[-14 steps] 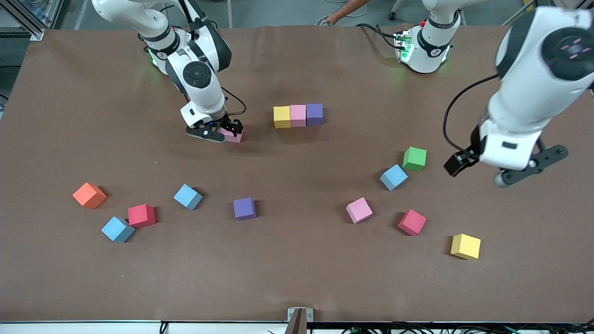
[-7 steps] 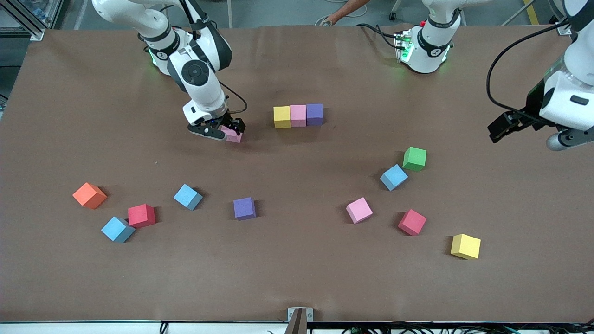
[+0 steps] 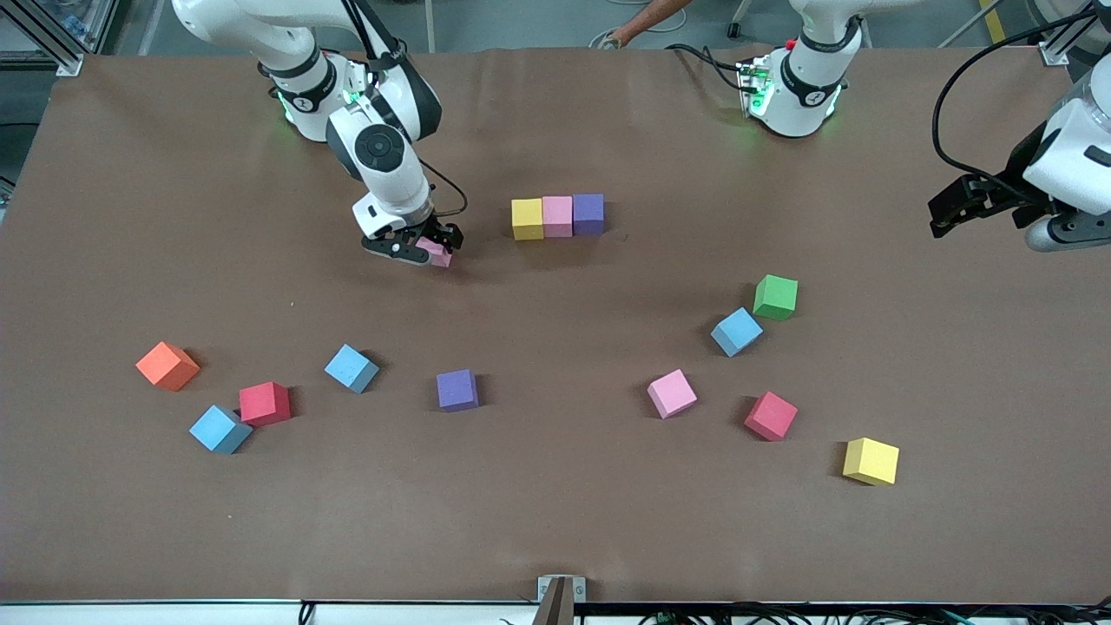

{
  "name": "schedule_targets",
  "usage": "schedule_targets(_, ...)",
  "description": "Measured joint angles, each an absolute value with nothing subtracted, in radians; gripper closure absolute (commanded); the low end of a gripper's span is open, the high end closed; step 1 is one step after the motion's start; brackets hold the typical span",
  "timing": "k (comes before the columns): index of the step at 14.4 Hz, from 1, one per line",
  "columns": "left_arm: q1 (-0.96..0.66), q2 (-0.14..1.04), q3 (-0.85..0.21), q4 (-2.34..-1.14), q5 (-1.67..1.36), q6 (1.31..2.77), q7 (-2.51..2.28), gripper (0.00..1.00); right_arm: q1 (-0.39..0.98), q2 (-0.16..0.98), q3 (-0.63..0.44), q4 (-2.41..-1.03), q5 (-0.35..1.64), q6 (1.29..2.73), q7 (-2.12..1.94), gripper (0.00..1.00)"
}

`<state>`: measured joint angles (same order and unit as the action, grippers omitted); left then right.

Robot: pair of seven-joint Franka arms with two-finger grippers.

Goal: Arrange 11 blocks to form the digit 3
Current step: 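Carry the pink cube with the right gripper toward the yellow cube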

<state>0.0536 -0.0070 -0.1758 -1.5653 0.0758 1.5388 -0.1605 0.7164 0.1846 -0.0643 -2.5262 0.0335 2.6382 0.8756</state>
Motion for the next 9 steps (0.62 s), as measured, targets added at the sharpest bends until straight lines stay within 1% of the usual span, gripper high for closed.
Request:
schedule_targets(1, 0.054, -0.007, -0.171, -1.566, 0.076, 1.540, -0.146, 0.00, 0.718, 0.188, -0.064, -2.526, 0.034, 2.639, 0.876, 0.70)
schedule_targets(2, 0.054, -0.008, -0.166, -1.566, 0.076, 1.544, -0.132, 0.00, 0.719, 0.189, -0.063, -2.526, 0.034, 2.639, 0.876, 0.92)
schedule_targets(3, 0.054, -0.008, -0.163, -1.564, 0.076, 1.549, -0.122, 0.00, 0.721, 0.189, -0.063, -2.524, 0.035, 2.639, 0.876, 0.97)
schedule_targets(4, 0.054, -0.007, -0.161, -1.555, 0.076, 1.553, -0.122, 0.00, 0.725, 0.188, -0.062, -2.519, 0.036, 2.639, 0.876, 0.99)
schedule_targets(7, 0.049, 0.014, -0.162, -1.514, 0.075, 1.555, -0.125, 0.00, 0.770, 0.189, -0.055, -2.468, 0.036, 2.640, 0.863, 1.00)
schedule_targets(9, 0.055, 0.038, -0.159, -1.503, 0.059, 1.554, -0.127, 0.00, 0.805, 0.206, -0.051, -2.386, 0.036, 2.596, 0.806, 1.00)
